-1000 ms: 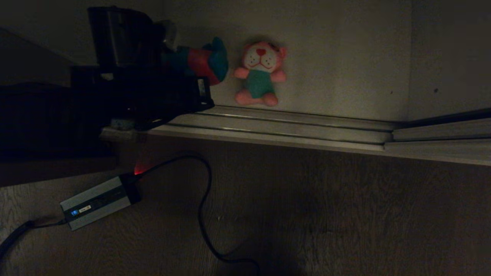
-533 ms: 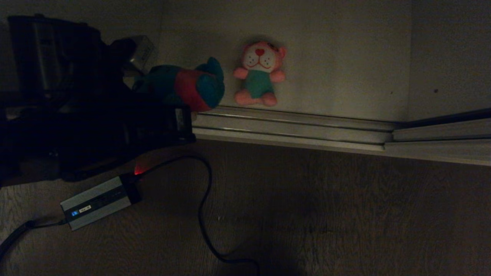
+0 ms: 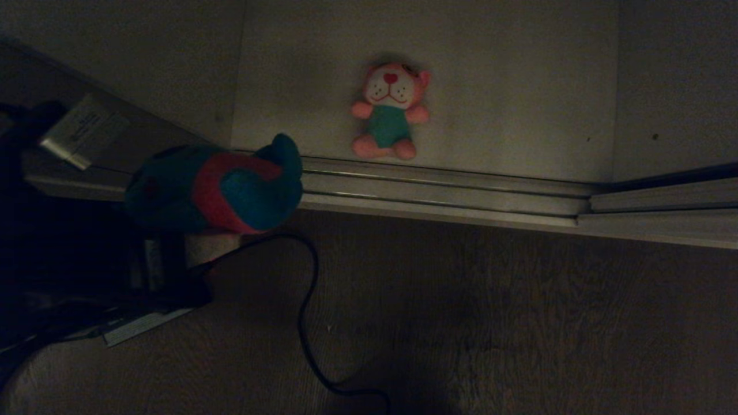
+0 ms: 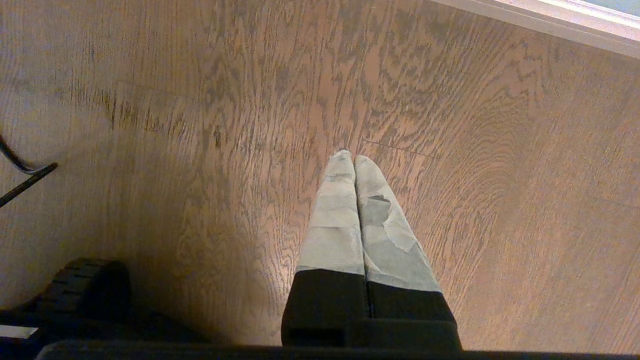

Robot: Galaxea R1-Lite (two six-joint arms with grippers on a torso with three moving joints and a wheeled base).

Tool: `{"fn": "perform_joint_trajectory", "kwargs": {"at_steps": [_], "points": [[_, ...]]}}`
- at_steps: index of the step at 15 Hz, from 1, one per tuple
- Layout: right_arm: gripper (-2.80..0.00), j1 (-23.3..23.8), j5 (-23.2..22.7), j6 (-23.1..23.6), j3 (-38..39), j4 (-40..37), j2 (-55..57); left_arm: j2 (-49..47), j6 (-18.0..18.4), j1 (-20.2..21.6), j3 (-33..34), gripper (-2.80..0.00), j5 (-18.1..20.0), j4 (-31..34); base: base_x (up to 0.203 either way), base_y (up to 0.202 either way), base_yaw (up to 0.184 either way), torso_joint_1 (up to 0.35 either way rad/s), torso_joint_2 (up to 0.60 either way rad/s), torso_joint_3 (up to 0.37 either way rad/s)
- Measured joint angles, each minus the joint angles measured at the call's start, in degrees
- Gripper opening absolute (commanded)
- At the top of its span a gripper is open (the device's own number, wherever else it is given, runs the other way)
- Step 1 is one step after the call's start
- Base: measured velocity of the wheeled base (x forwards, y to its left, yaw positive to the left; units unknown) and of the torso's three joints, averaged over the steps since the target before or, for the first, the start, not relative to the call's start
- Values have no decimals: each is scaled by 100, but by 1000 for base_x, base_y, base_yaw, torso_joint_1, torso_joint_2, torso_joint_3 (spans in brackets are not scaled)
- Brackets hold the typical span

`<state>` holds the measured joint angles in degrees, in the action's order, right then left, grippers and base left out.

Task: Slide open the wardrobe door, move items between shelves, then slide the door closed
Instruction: Place the blue doll on the higher shelf

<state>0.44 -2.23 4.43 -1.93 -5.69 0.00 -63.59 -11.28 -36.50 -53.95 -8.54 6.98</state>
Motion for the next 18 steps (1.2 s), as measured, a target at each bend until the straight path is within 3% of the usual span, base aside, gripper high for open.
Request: {"fn": "perform_joint_trajectory", "kwargs": {"at_steps": [3, 5, 10, 14, 16, 18], "points": [[-280, 0, -2, 0, 0, 1, 0, 883, -148, 103, 145, -280, 199, 864, 0, 0, 0, 0, 0, 0], [-280, 0, -2, -1, 0, 0, 0, 1430, -149, 445, 224, -280, 520, 1309, 0, 0, 0, 0, 0, 0], [-280, 0, -2, 0, 2, 0, 0, 2645, -27, 2271, 263, -280, 2087, 2404, 0, 0, 0, 0, 0, 0], [-280, 0, -2, -1, 2, 2, 0, 3399, 161, 3634, 241, -280, 2880, 2644, 0, 0, 0, 0, 0, 0], [-280, 0, -2, 0, 2, 2, 0, 3789, 297, 3874, 315, -280, 2777, 2651, 0, 0, 0, 0, 0, 0], [-280, 0, -2, -1, 2, 0, 0, 4188, 610, 3921, 619, -280, 2298, 2576, 0, 0, 0, 0, 0, 0]]}}
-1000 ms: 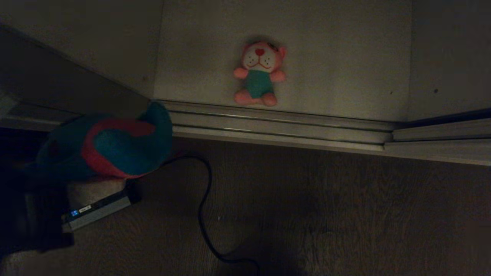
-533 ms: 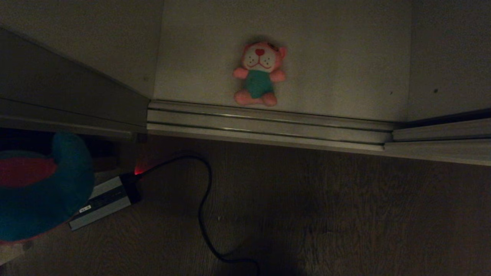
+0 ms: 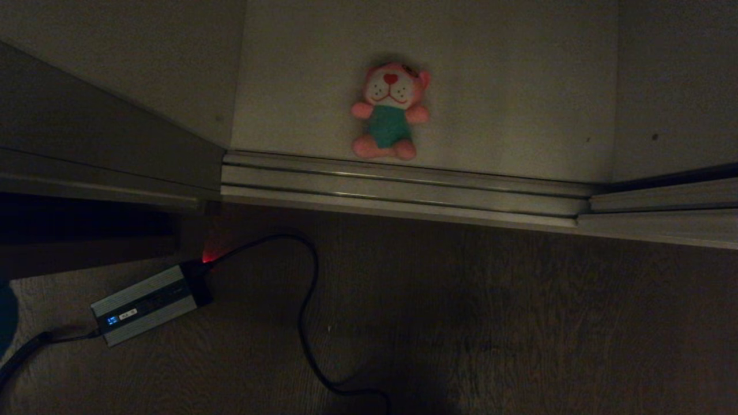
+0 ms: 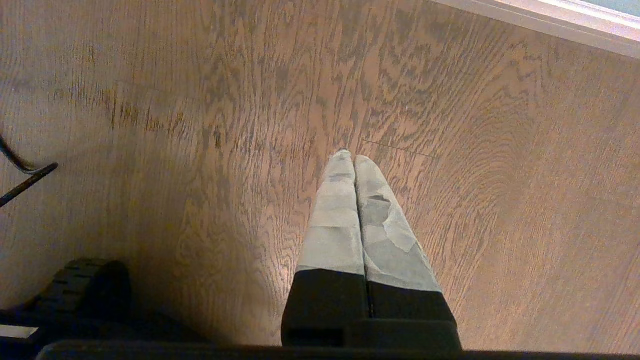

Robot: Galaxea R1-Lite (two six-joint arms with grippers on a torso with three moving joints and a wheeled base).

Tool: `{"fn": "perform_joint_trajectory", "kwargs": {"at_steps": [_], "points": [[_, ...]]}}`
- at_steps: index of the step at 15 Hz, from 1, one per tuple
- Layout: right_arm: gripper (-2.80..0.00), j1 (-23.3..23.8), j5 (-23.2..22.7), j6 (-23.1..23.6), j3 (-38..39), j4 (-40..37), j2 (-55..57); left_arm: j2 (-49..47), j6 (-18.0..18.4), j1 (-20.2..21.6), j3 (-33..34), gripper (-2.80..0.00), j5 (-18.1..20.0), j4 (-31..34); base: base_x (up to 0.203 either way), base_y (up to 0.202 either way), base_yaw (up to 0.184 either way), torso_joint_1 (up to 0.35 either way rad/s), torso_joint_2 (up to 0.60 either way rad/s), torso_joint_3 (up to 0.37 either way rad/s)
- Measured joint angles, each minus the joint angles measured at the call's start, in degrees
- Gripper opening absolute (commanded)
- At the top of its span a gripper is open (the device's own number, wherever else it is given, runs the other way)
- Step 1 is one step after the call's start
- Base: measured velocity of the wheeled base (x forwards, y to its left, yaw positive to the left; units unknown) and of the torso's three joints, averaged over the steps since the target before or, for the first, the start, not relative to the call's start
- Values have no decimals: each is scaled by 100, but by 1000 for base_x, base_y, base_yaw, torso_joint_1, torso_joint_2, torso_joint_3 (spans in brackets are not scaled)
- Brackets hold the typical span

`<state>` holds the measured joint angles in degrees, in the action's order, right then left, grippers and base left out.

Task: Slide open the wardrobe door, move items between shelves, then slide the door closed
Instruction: Place the blue doll on the higher shelf

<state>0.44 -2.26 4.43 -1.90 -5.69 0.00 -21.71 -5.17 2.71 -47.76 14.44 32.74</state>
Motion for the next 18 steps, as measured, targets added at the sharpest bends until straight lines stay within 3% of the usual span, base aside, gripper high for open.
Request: {"fn": "perform_joint_trajectory", "kwargs": {"at_steps": [2, 4, 5, 9, 14, 18], "points": [[-280, 0, 2, 1, 0, 0, 0, 312, 440, 13, 462, -280, -417, -221, 0, 0, 0, 0, 0, 0], [-280, 0, 2, 1, 0, 2, 0, 490, 561, 11, 1061, -280, -926, -682, 0, 0, 0, 0, 0, 0], [-280, 0, 2, 1, -2, 2, 0, 563, 622, -15, 1399, -280, -1002, -1021, 0, 0, 0, 0, 0, 0], [-280, 0, 1, 1, 0, 2, 0, 901, 923, -142, 2865, -280, -1120, -2504, 0, 0, 0, 0, 0, 0], [-280, 0, 0, 0, -2, 2, 0, 1866, 938, -280, 4098, -280, -1092, -2673, 0, 0, 0, 0, 0, 0], [-280, 0, 0, 1, -1, 2, 0, 2131, 830, -296, 4452, -280, -1007, -2980, 0, 0, 0, 0, 0, 0]]}}
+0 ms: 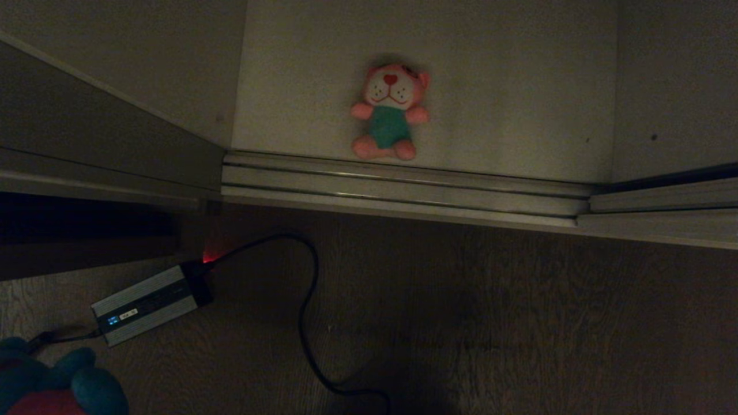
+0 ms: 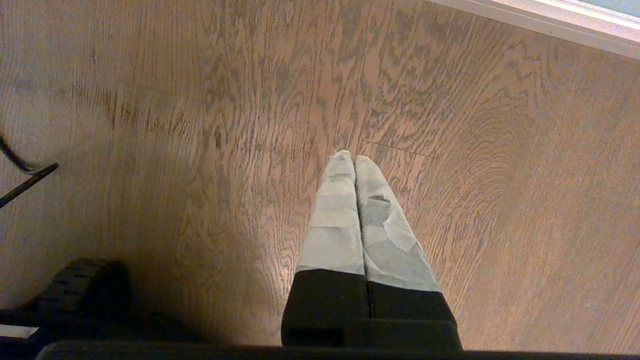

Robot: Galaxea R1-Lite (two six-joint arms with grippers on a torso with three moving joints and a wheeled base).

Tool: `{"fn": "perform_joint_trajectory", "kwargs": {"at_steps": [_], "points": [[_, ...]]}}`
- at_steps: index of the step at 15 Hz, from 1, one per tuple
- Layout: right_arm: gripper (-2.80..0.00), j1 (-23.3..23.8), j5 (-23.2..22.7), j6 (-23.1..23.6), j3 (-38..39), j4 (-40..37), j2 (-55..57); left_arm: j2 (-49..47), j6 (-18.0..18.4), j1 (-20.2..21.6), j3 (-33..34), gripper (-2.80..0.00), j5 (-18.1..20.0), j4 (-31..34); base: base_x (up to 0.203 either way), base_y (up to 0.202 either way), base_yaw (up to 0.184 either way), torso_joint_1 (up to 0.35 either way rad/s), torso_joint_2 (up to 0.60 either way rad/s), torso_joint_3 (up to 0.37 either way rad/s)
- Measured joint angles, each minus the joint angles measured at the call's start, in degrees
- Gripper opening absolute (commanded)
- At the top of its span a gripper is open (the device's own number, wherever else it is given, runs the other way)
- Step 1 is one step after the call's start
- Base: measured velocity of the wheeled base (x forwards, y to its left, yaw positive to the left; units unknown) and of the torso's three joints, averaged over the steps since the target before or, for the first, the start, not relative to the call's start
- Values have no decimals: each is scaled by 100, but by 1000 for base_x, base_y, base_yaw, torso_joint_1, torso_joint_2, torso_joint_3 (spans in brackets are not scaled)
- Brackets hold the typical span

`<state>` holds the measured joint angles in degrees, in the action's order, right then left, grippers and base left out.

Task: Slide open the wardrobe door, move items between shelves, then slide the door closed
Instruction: Place the blue doll on the higher shelf

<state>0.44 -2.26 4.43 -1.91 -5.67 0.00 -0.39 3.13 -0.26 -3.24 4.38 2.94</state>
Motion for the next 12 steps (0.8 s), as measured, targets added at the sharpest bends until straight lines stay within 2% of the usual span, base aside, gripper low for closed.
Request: {"fn": "perform_joint_trajectory", "kwargs": {"at_steps": [6, 9, 12], "points": [[-280, 0, 0, 0, -7, -2, 0, 61, 40, 2, 57, -280, -51, -61, 0, 0, 0, 0, 0, 0], [-280, 0, 1, 0, 1, -1, 0, 63, 147, 2, 247, -280, -361, -226, 0, 0, 0, 0, 0, 0], [-280, 0, 0, -1, -2, -2, 0, 61, 202, 2, 302, -280, -405, -256, 0, 0, 0, 0, 0, 0]]}}
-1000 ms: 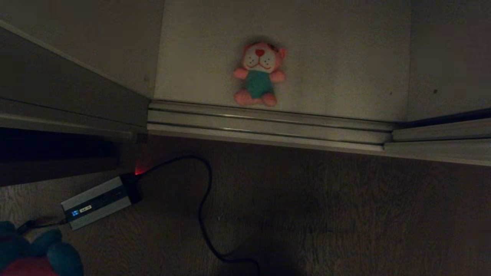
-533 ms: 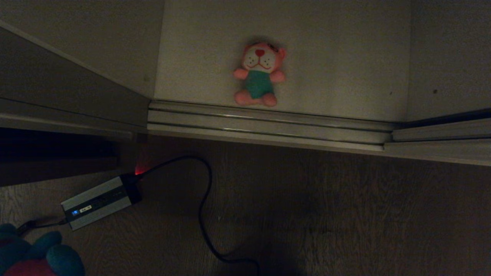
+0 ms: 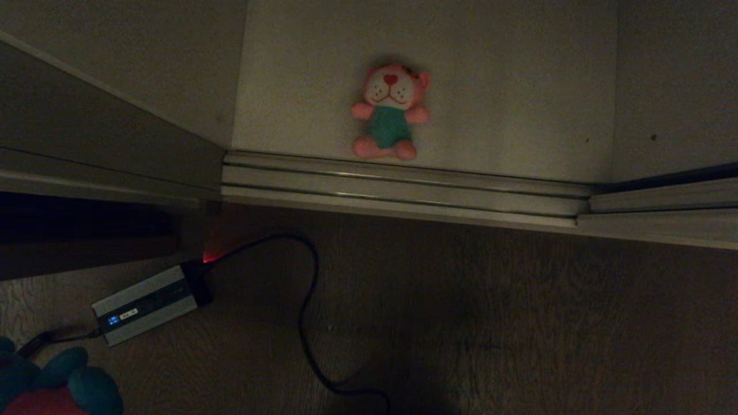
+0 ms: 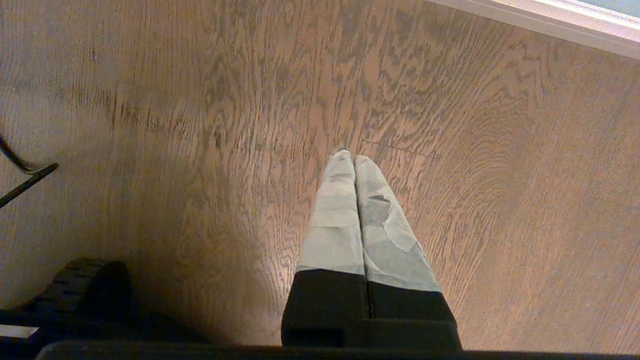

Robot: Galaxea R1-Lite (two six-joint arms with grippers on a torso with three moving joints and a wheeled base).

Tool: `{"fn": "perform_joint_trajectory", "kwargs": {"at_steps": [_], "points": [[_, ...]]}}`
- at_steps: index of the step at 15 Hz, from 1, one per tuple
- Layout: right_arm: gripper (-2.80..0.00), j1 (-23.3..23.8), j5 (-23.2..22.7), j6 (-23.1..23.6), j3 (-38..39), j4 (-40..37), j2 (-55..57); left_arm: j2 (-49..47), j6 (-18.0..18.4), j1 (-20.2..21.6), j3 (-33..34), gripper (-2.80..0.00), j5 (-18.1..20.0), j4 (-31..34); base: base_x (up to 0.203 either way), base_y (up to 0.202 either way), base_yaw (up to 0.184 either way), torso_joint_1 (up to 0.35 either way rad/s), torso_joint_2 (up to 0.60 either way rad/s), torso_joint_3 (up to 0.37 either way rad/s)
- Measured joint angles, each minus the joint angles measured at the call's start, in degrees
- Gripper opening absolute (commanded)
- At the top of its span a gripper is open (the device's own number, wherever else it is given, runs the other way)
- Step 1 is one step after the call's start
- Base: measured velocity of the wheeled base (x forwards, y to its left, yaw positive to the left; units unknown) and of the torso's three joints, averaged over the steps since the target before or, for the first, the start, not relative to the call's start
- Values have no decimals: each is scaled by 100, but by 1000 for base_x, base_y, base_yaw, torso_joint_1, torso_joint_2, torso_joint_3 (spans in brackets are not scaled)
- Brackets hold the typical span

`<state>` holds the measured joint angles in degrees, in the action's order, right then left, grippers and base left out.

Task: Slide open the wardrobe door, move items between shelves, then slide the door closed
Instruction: Place the blue doll on the higher shelf

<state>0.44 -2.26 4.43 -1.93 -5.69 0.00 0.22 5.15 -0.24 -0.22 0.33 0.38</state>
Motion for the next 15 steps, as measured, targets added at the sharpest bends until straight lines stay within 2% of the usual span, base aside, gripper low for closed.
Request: {"fn": "perform_joint_trajectory", "kwargs": {"at_steps": [5, 15], "points": [[-280, 0, 0, 1, 2, 0, 0, 0, -23, -2, 12, -280, 1, 10, 0, 0, 0, 1, 0, 34], [-280, 0, 0, 0, 0, 2, 0, -1, -9, -2, 20, -280, 0, 11, 0, 0, 0, 4, 2, 191]]}}
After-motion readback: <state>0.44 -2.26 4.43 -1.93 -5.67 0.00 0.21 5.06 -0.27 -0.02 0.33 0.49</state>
